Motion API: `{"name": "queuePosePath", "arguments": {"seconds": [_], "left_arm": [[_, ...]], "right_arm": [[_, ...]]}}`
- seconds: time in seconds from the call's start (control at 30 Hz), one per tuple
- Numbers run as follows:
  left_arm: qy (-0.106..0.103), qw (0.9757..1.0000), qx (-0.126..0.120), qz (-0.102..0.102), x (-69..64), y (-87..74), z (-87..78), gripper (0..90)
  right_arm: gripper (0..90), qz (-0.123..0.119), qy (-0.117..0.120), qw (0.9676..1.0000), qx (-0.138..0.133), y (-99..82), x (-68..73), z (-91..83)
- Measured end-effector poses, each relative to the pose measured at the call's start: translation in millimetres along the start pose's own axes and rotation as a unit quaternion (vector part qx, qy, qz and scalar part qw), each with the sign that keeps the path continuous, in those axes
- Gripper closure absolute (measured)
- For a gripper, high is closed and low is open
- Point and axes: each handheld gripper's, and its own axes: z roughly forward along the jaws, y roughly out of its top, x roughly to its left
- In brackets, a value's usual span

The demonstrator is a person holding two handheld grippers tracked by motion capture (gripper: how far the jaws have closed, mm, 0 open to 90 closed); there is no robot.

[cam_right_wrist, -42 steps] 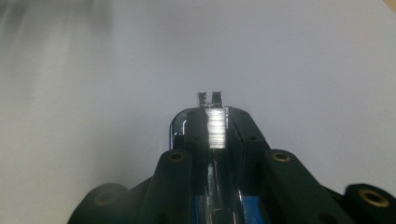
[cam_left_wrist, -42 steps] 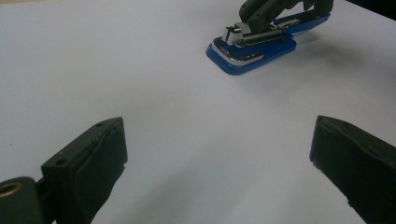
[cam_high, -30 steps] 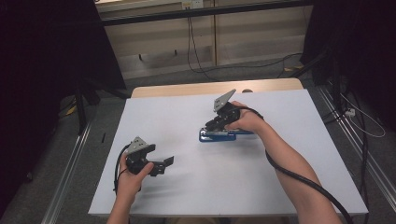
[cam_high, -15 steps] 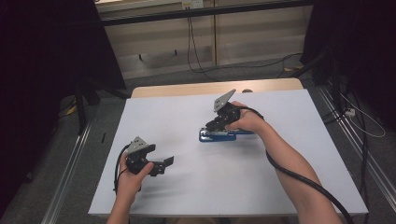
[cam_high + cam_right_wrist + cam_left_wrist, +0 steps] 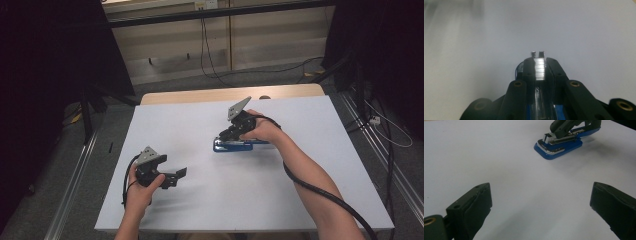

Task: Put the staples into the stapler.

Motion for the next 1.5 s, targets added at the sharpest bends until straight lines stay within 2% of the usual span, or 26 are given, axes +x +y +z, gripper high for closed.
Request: {"name": "queuePosePath", "arguments": {"seconds": [0.2, 0.27, 0.43, 0.57, 0.73, 0.8, 0.87, 1.03, 1.13, 1.2, 1.27, 1.33, 1.4, 1.5], "left_arm": [[0.001, 1.0000, 0.000, -0.001, 0.1, -0.1, 0.0, 4.1], [0.001, 1.0000, 0.001, -0.001, 0.2, -0.2, 0.2, 4.1], [0.000, 1.0000, 0.000, 0.000, -0.1, 0.0, 0.5, 4.1], [-0.001, 1.0000, -0.002, -0.001, -0.1, 0.4, 0.4, 4.1], [-0.003, 1.0000, -0.001, 0.000, -1.4, 0.9, 2.4, 4.1], [-0.003, 1.0000, 0.002, 0.004, -2.1, 0.8, 3.0, 4.1], [-0.002, 1.0000, 0.003, 0.006, -2.7, 1.1, 3.2, 4.1], [-0.003, 1.0000, 0.000, 0.005, -3.0, 1.9, 3.1, 4.1], [-0.006, 1.0000, -0.004, 0.003, -4.4, 3.1, 4.8, 4.1], [-0.009, 0.9999, -0.003, 0.005, -5.0, 3.6, 7.2, 4.1], [-0.011, 0.9999, -0.001, 0.006, -6.0, 4.2, 10.1, 4.1], [-0.013, 0.9999, 0.001, 0.009, -6.6, 4.9, 12.1, 4.1], [-0.013, 0.9999, 0.002, 0.008, -7.0, 5.7, 13.5, 4.1], [-0.018, 0.9998, 0.002, 0.008, -7.4, 6.0, 16.8, 4.1]], "right_arm": [[78.2, 0.001, -0.001, 1.0000, 0.001, 0.5, -0.1, 0.6], [74.2, 0.002, -0.002, 1.0000, 0.000, 0.7, 0.2, 1.3], [73.0, 0.003, -0.006, 1.0000, 0.002, 0.4, 1.1, 1.7], [70.1, 0.007, -0.016, 0.9998, -0.007, 0.0, 1.3, -5.7], [59.5, 0.024, -0.039, 0.9986, -0.027, -3.3, 6.3, -23.0], [56.7, 0.039, -0.051, 0.9971, -0.039, -6.3, 8.8, -31.0], [52.2, 0.043, -0.059, 0.9962, -0.048, -8.9, 13.4, -38.1], [41.1, 0.068, -0.094, 0.9922, -0.047, -14.8, 23.5, -54.1], [36.6, 0.085, -0.118, 0.9879, -0.054, -19.6, 29.0, -63.6], [35.1, 0.087, -0.126, 0.9866, -0.057, -23.3, 33.6, -69.4], [31.5, 0.088, -0.143, 0.9846, -0.049, -27.2, 38.5, -74.3], [26.6, 0.094, -0.159, 0.9813, -0.054, -31.8, 43.6, -79.6], [23.3, 0.105, -0.167, 0.9783, -0.063, -37.8, 48.1, -85.7], [19.0, 0.118, -0.180, 0.9745, -0.064, -48.1, 54.9, -94.3]]}}
